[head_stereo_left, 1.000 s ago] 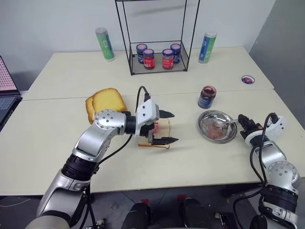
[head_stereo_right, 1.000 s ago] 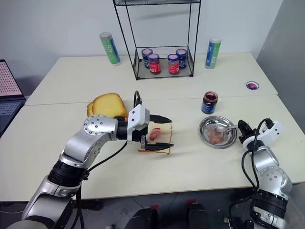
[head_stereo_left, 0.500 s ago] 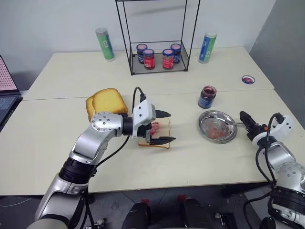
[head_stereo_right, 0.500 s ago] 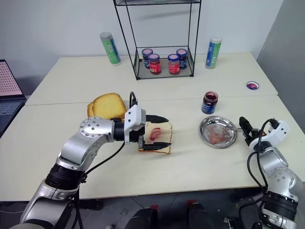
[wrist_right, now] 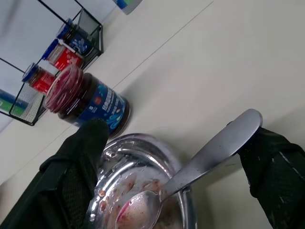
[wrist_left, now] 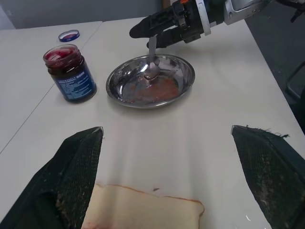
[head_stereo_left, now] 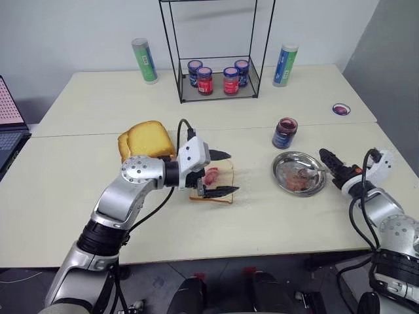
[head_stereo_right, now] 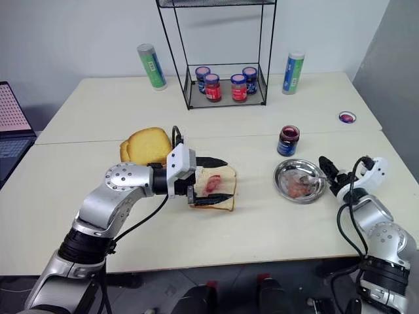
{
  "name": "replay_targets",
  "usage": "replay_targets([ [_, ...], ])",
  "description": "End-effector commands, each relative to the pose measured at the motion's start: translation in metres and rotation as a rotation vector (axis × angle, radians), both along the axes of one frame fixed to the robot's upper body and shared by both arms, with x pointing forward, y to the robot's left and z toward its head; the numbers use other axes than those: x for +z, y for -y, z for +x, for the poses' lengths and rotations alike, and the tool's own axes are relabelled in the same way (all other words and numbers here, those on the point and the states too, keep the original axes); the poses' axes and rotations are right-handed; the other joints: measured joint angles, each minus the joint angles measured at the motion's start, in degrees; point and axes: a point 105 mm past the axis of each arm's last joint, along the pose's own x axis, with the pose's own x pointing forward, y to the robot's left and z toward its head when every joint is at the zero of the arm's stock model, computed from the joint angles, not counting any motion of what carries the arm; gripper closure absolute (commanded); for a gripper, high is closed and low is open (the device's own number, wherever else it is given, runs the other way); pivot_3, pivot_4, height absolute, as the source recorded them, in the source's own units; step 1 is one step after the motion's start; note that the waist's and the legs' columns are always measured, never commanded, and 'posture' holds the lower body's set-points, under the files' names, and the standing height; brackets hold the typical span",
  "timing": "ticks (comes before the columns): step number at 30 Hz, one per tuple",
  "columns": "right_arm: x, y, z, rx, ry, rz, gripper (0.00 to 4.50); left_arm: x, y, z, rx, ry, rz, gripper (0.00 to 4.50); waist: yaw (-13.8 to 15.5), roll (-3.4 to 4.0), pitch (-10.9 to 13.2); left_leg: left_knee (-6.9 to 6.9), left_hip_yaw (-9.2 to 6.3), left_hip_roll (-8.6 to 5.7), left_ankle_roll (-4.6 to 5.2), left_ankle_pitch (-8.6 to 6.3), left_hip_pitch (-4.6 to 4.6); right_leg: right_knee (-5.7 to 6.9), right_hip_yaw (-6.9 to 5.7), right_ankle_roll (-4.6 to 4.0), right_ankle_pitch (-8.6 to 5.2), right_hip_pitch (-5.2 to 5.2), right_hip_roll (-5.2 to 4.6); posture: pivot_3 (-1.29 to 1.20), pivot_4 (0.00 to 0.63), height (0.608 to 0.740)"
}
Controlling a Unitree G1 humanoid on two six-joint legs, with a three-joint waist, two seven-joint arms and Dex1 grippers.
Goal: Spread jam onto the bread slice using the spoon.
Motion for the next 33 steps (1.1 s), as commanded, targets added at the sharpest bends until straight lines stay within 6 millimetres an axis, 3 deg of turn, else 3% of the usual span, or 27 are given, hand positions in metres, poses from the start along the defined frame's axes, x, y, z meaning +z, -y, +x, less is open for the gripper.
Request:
replay_targets([
  [1, 0.022, -0.008, 0.002, 0.034, 0.080, 0.002, 0.01, 0.012, -0.002, -0.005, 0.001, 0.049, -0.014, 0.00, 0.01, 0.00, 0.00, 0.00, -0.01, 0.00, 0.00, 0.00, 0.00, 0.00, 0.00, 0.00, 0.00, 0.00, 0.00, 0.00, 0.150, 0.740],
  [7, 0.022, -0.010, 0.001, 0.055, 0.075, -0.020, 0.01, 0.011, -0.005, -0.005, 0.014, 0.048, -0.012, 0.00, 0.00, 0.00, 0.00, 0.00, 0.00, 0.00, 0.00, 0.00, 0.00, 0.00, -0.01, 0.00, 0.00, 0.00, 0.00, 0.00, 0.150, 0.740],
  [21, 0.019, -0.024, -0.006, 0.185, 0.072, -0.332, 0.01, 0.010, -0.006, -0.005, 0.021, 0.047, -0.009, 0.00, 0.02, 0.00, 0.00, 0.02, 0.00, -0.02, 0.00, 0.00, 0.00, 0.00, -0.02, 0.00, 0.00, 0.00, 0.01, 0.00, 0.150, 0.740],
  [29, 0.018, -0.021, -0.006, 0.187, 0.075, -0.399, 0.01, 0.011, -0.006, -0.005, 0.024, 0.048, -0.009, 0.00, 0.08, 0.00, 0.00, 0.03, 0.00, -0.02, 0.00, 0.00, 0.00, 0.00, -0.01, 0.00, 0.00, 0.00, 0.00, 0.00, 0.150, 0.740],
  [33, 0.018, -0.020, -0.009, 0.219, 0.077, -0.524, 0.01, 0.012, -0.006, -0.004, 0.025, 0.050, -0.009, 0.00, 0.13, 0.00, 0.00, 0.03, 0.00, -0.02, 0.00, 0.00, 0.00, 0.00, -0.02, 0.00, 0.00, 0.00, 0.00, 0.00, 0.150, 0.740],
])
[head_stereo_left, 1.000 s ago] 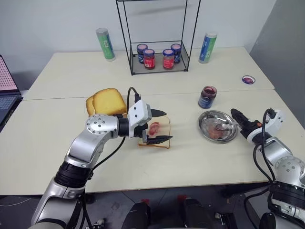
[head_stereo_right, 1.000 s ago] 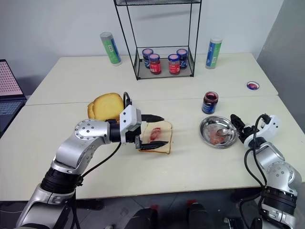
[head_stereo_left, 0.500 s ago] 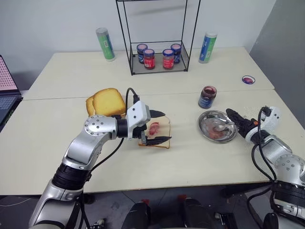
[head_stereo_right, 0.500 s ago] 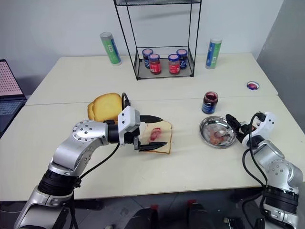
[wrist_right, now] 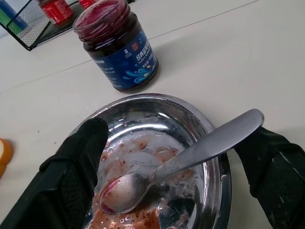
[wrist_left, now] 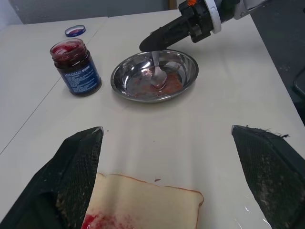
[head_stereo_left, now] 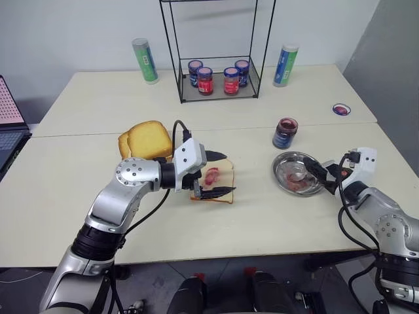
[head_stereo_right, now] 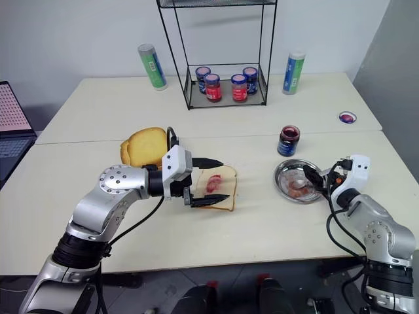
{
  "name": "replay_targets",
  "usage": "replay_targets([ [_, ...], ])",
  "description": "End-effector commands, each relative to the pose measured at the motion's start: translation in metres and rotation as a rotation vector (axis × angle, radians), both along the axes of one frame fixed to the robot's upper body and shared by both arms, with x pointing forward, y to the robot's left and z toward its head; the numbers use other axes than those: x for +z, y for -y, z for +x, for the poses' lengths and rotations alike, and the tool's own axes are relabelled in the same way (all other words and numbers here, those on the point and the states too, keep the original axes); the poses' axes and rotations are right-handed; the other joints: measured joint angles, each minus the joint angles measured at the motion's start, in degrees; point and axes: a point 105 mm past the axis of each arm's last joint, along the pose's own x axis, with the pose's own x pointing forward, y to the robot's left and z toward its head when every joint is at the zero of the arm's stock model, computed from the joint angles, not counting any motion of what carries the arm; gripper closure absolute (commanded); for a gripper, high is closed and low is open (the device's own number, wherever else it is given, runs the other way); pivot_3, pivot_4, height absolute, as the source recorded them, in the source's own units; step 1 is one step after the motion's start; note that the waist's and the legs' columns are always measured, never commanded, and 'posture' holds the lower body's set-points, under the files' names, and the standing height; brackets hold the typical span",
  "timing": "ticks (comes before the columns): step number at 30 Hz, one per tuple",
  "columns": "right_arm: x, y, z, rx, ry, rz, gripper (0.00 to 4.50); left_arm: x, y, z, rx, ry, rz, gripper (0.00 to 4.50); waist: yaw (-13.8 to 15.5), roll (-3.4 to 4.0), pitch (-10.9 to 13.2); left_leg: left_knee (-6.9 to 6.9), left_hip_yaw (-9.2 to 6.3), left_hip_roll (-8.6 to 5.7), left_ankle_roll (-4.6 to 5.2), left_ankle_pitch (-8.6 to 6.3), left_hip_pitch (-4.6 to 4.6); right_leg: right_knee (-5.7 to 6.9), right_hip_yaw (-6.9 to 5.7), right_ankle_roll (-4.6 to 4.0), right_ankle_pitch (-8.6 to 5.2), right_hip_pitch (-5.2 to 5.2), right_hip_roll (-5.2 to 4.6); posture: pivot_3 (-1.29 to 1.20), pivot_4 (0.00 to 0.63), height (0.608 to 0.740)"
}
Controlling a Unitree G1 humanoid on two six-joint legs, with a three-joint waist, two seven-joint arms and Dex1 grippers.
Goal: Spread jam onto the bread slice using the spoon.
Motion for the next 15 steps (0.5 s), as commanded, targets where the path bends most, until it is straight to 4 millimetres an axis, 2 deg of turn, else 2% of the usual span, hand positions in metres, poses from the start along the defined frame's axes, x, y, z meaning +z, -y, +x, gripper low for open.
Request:
replay_targets([
  [1, 0.017, -0.001, -0.003, 0.044, 0.075, -0.140, 0.01, 0.013, -0.002, -0.002, 0.005, 0.048, -0.016, 0.00, 0.03, 0.00, 0.00, 0.00, 0.00, 0.00, 0.00, 0.00, 0.00, 0.00, 0.00, 0.00, 0.00, 0.00, 0.00, 0.00, 0.150, 0.740],
  [8, 0.017, 0.016, -0.005, 0.007, 0.064, -0.192, 0.01, 0.013, -0.002, 0.000, 0.009, 0.050, -0.014, 0.00, 0.04, -0.01, 0.00, 0.02, 0.00, -0.01, 0.00, 0.00, 0.00, 0.00, 0.00, 0.00, 0.00, 0.01, 0.00, 0.00, 0.150, 0.740],
  [15, 0.040, 0.038, -0.019, -0.011, 0.079, -0.222, 0.01, 0.011, -0.014, 0.002, 0.042, 0.047, 0.003, 0.00, 0.47, -0.01, 0.00, 0.04, 0.01, -0.01, 0.00, 0.00, 0.00, 0.00, 0.00, 0.00, 0.00, 0.03, -0.01, 0.00, 0.150, 0.740],
])
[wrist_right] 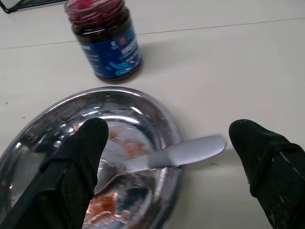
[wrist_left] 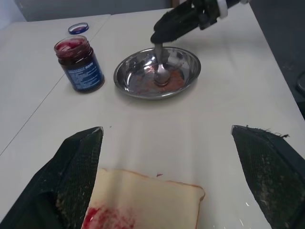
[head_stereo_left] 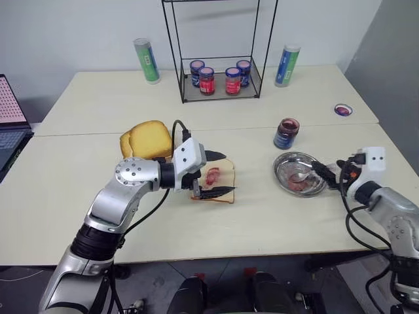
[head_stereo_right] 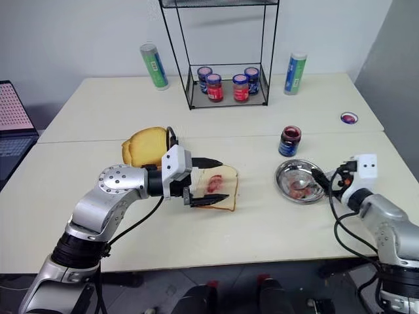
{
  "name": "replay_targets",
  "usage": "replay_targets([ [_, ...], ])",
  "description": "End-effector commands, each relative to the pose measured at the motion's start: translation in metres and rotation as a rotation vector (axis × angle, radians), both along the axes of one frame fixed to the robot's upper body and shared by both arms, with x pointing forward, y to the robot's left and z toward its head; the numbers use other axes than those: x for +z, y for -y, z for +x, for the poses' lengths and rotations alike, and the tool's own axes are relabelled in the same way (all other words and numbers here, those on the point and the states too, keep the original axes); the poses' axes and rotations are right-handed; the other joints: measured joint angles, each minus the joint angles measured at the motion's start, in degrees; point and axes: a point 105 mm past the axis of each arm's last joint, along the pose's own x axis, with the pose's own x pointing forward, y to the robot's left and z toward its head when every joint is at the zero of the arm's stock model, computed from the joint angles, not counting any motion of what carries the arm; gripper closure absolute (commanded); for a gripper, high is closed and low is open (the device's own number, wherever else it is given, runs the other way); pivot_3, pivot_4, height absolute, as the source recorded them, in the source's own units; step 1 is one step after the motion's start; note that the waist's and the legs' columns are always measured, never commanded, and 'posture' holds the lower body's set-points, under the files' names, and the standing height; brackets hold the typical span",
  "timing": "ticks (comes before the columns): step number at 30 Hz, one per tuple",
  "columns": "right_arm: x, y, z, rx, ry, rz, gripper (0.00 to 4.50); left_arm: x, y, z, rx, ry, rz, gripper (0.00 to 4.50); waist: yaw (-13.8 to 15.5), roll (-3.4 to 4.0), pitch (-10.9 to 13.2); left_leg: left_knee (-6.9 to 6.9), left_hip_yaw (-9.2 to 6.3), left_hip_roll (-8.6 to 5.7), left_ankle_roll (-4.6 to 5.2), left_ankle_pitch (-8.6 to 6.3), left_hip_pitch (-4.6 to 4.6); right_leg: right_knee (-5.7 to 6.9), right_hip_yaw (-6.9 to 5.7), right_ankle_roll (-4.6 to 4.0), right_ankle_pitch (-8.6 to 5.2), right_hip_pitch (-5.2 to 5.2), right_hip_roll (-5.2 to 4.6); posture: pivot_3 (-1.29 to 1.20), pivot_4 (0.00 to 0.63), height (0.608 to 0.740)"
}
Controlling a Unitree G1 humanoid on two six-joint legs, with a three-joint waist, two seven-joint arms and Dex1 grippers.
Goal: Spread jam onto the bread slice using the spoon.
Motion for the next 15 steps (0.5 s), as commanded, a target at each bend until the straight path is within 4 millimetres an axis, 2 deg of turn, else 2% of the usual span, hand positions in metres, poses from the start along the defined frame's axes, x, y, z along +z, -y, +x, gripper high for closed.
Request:
replay_targets([
  [1, 0.027, 0.006, -0.007, 0.011, 0.059, -0.013, 0.01, 0.009, -0.007, 0.001, 0.023, 0.038, -0.009, 0.00, 0.00, 0.00, 0.00, 0.00, 0.00, 0.00, 0.00, 0.00, 0.00, 0.00, 0.00, 0.00, 0.00, 0.00, 0.00, 0.00, 0.150, 0.740],
  [5, 0.039, 0.009, -0.010, 0.024, 0.068, -0.028, 0.01, 0.009, -0.012, 0.002, 0.043, 0.039, -0.007, 0.00, 0.01, 0.00, 0.00, 0.00, 0.01, 0.01, 0.00, 0.00, 0.00, 0.00, 0.00, 0.00, 0.00, 0.02, 0.00, 0.00, 0.150, 0.740],
  [8, 0.053, -0.025, -0.027, 0.294, 0.036, -0.140, 0.01, 0.009, -0.033, 0.004, 0.112, -0.004, 0.012, 0.00, 0.03, 0.05, 0.03, 0.02, 0.00, 0.00, 0.00, 0.00, -0.01, 0.00, 0.00, 0.00, 0.00, 0.01, 0.00, 0.00, 0.150, 0.740],
  [12, 0.053, -0.066, -0.065, 0.634, -0.091, -0.216, 0.01, 0.003, -0.067, -0.005, 0.181, -0.097, 0.075, 0.00, -0.33, 0.06, 0.03, -0.02, -0.03, 0.03, 0.02, -0.01, 0.01, -0.03, -0.08, 0.00, 0.00, 0.01, 0.08, 0.00, 0.150, 0.740],
  [15, 0.049, -0.084, -0.092, 0.815, -0.197, -0.243, 0.01, -0.004, -0.098, -0.017, 0.263, -0.176, 0.130, 0.00, -0.38, 0.02, 0.06, -0.02, -0.06, 0.10, 0.03, -0.02, 0.03, -0.05, -0.10, 0.01, -0.01, 0.07, 0.05, 0.00, 0.150, 0.740],
])
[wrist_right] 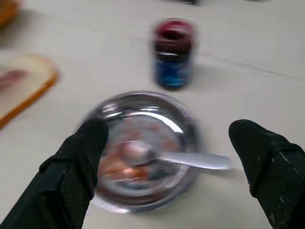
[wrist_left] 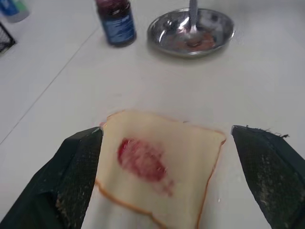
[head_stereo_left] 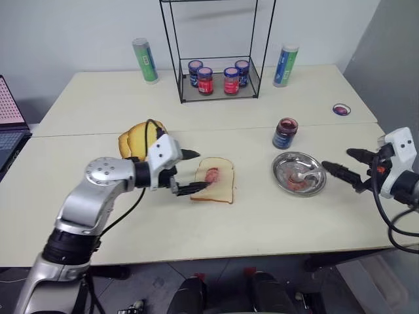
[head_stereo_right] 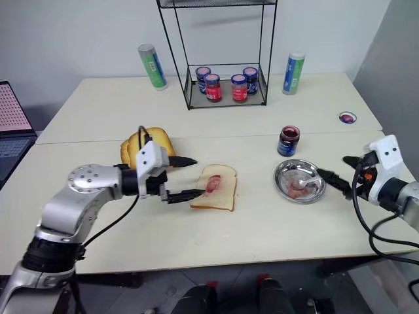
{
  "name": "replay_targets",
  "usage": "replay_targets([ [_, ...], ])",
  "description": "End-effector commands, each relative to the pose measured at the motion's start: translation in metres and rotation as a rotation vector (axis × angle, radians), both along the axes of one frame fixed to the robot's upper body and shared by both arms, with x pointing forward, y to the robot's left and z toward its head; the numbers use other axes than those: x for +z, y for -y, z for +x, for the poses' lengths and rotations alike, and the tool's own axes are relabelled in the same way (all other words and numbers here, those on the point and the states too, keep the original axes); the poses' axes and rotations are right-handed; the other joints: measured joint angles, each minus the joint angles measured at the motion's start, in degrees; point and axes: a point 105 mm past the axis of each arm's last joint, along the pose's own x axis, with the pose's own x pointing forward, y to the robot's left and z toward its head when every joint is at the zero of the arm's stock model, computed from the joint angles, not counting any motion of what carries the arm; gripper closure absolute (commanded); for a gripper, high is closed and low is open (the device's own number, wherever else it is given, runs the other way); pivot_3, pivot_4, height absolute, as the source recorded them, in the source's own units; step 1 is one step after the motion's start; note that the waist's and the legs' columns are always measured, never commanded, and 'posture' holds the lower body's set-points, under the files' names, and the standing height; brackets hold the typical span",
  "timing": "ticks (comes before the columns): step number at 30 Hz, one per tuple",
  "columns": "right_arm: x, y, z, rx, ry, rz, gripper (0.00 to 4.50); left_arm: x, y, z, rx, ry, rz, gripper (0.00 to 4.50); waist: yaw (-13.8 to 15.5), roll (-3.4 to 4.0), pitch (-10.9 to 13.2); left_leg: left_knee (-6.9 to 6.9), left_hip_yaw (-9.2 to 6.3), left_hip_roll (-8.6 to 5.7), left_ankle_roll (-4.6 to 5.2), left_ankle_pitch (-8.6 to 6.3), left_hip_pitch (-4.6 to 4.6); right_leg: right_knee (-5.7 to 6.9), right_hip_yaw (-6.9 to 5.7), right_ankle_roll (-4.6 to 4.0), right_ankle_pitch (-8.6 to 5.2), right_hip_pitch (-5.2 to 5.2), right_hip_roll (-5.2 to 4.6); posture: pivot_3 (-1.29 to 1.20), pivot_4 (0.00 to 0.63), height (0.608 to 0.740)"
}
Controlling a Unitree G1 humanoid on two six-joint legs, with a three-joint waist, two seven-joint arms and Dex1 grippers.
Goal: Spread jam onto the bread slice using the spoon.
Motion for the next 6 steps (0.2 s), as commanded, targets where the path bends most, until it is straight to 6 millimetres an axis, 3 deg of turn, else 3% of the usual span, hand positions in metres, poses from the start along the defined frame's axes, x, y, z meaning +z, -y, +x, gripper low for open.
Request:
replay_targets([
  [1, 0.001, -0.030, -0.037, 0.261, -0.126, -0.041, 0.01, 0.006, -0.038, -0.015, 0.095, -0.050, 0.043, 0.00, 0.05, -0.04, 0.02, 0.03, -0.03, 0.07, 0.02, -0.01, -0.02, -0.01, -0.02, 0.00, 0.00, 0.01, 0.00, 0.00, 0.150, 0.740],
  [3, -0.004, -0.035, -0.051, 0.327, -0.192, -0.056, 0.01, 0.001, -0.055, -0.027, 0.138, -0.093, 0.066, 0.00, 0.44, -0.08, 0.05, 0.05, -0.03, 0.10, 0.02, -0.01, 0.02, -0.02, -0.03, 0.01, 0.00, 0.09, -0.04, 0.00, 0.150, 0.740],
  [6, -0.009, -0.033, -0.052, 0.321, -0.206, -0.049, 0.01, 0.000, -0.061, -0.032, 0.155, -0.096, 0.051, 0.00, 0.81, -0.10, 0.05, 0.04, -0.07, 0.11, 0.03, -0.02, 0.20, -0.19, -0.11, 0.02, -0.01, 0.37, -0.06, 0.00, 0.150, 0.740],
])
